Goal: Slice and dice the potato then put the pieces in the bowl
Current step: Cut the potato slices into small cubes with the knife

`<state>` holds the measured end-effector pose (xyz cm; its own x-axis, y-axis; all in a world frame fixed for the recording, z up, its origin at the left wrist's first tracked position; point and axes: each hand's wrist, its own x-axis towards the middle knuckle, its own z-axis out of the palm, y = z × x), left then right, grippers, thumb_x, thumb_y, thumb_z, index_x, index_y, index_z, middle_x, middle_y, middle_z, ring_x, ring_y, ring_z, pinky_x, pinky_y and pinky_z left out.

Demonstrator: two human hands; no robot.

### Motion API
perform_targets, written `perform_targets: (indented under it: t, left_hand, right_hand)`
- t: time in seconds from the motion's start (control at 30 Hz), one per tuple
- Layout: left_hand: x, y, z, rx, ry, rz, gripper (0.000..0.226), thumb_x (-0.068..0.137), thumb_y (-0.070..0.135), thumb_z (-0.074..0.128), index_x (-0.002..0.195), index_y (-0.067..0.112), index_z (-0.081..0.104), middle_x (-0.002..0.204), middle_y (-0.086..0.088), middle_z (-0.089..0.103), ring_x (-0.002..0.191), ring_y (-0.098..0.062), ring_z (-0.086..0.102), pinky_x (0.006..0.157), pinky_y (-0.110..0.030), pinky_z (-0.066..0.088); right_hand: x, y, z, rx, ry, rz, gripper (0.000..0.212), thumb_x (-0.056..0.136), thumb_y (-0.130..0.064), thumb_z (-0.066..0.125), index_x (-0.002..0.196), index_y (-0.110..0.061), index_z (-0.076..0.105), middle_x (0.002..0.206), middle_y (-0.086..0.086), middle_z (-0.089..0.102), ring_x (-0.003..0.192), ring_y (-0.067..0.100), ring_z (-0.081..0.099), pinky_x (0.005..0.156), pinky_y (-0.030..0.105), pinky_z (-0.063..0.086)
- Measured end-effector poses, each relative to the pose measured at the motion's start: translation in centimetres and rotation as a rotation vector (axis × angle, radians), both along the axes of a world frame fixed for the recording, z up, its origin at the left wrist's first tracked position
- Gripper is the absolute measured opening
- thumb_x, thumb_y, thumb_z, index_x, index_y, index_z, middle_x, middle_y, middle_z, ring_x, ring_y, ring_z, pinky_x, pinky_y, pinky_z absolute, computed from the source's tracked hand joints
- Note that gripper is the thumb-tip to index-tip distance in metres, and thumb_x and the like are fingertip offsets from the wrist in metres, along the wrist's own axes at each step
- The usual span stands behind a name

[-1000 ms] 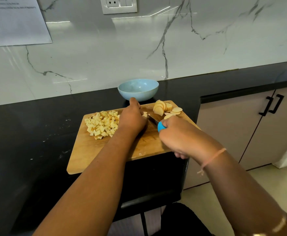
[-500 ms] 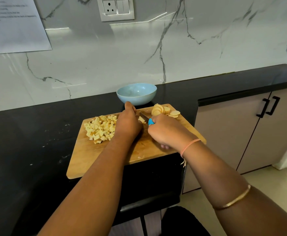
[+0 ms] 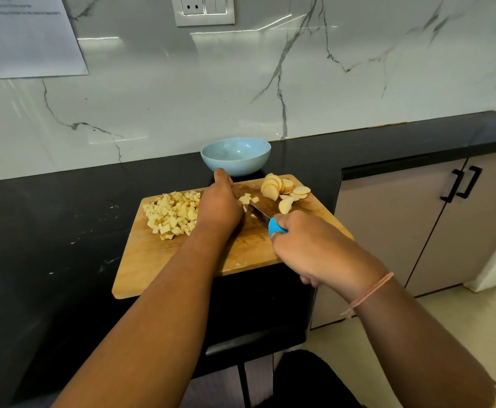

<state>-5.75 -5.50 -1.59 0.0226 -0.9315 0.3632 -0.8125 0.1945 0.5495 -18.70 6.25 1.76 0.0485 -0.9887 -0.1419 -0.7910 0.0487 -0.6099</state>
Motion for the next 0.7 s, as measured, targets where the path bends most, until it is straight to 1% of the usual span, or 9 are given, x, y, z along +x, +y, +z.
perform_targets:
  t: [0.07, 0.13, 0.23, 0.3, 0.33, 0.43, 0.5, 0.57, 0.7]
  left_hand:
    - [0.3, 0.1, 0.1, 0.002, 0.012, -0.016, 0.028, 0.089, -0.002, 0.05, 0.108, 0.012, 0.037, 0.098, -0.009, 0.062, 0.087, -0.021, 0.06, 0.069, -0.03, 0.048]
    - [0.4, 0.3, 0.4, 0.017, -0.008, -0.03, 0.031, 0.088, -0.003, 0.051, 0.105, 0.016, 0.034, 0.098, -0.007, 0.061, 0.088, -0.02, 0.059, 0.071, -0.03, 0.05]
    - [0.5, 0.4, 0.5, 0.05, -0.063, -0.027, 0.031, 0.085, -0.002, 0.052, 0.104, 0.017, 0.036, 0.098, -0.007, 0.062, 0.09, -0.022, 0.06, 0.076, -0.037, 0.054]
    - [0.6, 0.2, 0.4, 0.032, -0.101, 0.0, 0.026, 0.086, 0.003, 0.052, 0.105, 0.015, 0.039, 0.096, -0.006, 0.065, 0.089, -0.024, 0.061, 0.08, -0.043, 0.053]
    - [0.7, 0.1, 0.3, 0.023, -0.119, 0.022, 0.024, 0.087, 0.006, 0.052, 0.106, 0.015, 0.04, 0.095, -0.005, 0.066, 0.089, -0.025, 0.061, 0.082, -0.044, 0.051]
    - [0.8, 0.1, 0.2, -0.004, -0.166, 0.087, 0.019, 0.091, 0.015, 0.051, 0.109, 0.014, 0.043, 0.094, -0.005, 0.065, 0.091, -0.025, 0.059, 0.087, -0.041, 0.046]
    - [0.8, 0.1, 0.1, -0.005, -0.164, 0.109, 0.021, 0.09, 0.014, 0.05, 0.11, 0.013, 0.043, 0.092, -0.006, 0.064, 0.09, -0.025, 0.058, 0.087, -0.041, 0.044]
    - [0.7, 0.2, 0.2, 0.008, -0.16, 0.125, 0.024, 0.089, 0.013, 0.052, 0.111, 0.013, 0.043, 0.092, -0.006, 0.063, 0.089, -0.024, 0.057, 0.089, -0.041, 0.043]
    - [0.5, 0.4, 0.4, 0.029, -0.167, 0.141, 0.026, 0.087, 0.013, 0.054, 0.112, 0.015, 0.044, 0.088, -0.003, 0.059, 0.09, -0.023, 0.057, 0.092, -0.04, 0.042]
  right_hand:
    - [0.0, -0.2, 0.2, -0.004, -0.05, -0.021, 0.045, 0.097, -0.023, 0.039, 0.142, -0.025, 0.035, 0.075, 0.004, 0.055, 0.05, 0.012, 0.052, 0.045, 0.022, 0.043]
    - [0.1, -0.5, 0.4, -0.04, -0.066, -0.034, 0.05, 0.098, -0.024, 0.038, 0.146, -0.029, 0.029, 0.079, 0.004, 0.055, 0.049, 0.011, 0.052, 0.041, 0.02, 0.042]
    - [0.4, -0.7, 0.8, -0.046, -0.081, -0.039, 0.051, 0.099, -0.025, 0.037, 0.148, -0.03, 0.025, 0.083, 0.002, 0.053, 0.052, 0.011, 0.052, 0.042, 0.019, 0.043]
    - [0.8, -1.0, 1.0, -0.028, -0.077, -0.028, 0.05, 0.099, -0.025, 0.037, 0.147, -0.028, 0.028, 0.084, 0.002, 0.052, 0.053, 0.011, 0.053, 0.046, 0.021, 0.046]
    - [1.0, -1.2, 1.1, -0.022, -0.064, -0.021, 0.047, 0.099, -0.025, 0.037, 0.145, -0.026, 0.031, 0.084, 0.002, 0.053, 0.053, 0.011, 0.053, 0.048, 0.022, 0.046]
    - [1.9, -2.0, 1.2, -0.017, -0.01, -0.021, 0.04, 0.097, -0.023, 0.039, 0.136, -0.019, 0.043, 0.08, 0.005, 0.06, 0.051, 0.012, 0.053, 0.048, 0.021, 0.046]
    - [2.4, -2.4, 1.2, 0.0, 0.018, -0.02, 0.039, 0.094, -0.019, 0.04, 0.133, -0.015, 0.047, 0.074, 0.006, 0.062, 0.049, 0.013, 0.053, 0.049, 0.022, 0.046]
    - [2.7, -2.6, 1.1, 0.025, 0.04, -0.007, 0.04, 0.094, -0.016, 0.04, 0.132, -0.012, 0.048, 0.071, 0.007, 0.061, 0.049, 0.013, 0.052, 0.05, 0.023, 0.046]
    - [2.5, -1.9, 1.3, 0.067, 0.068, 0.016, 0.042, 0.096, -0.018, 0.039, 0.137, -0.012, 0.04, 0.073, 0.008, 0.059, 0.05, 0.014, 0.053, 0.048, 0.021, 0.045]
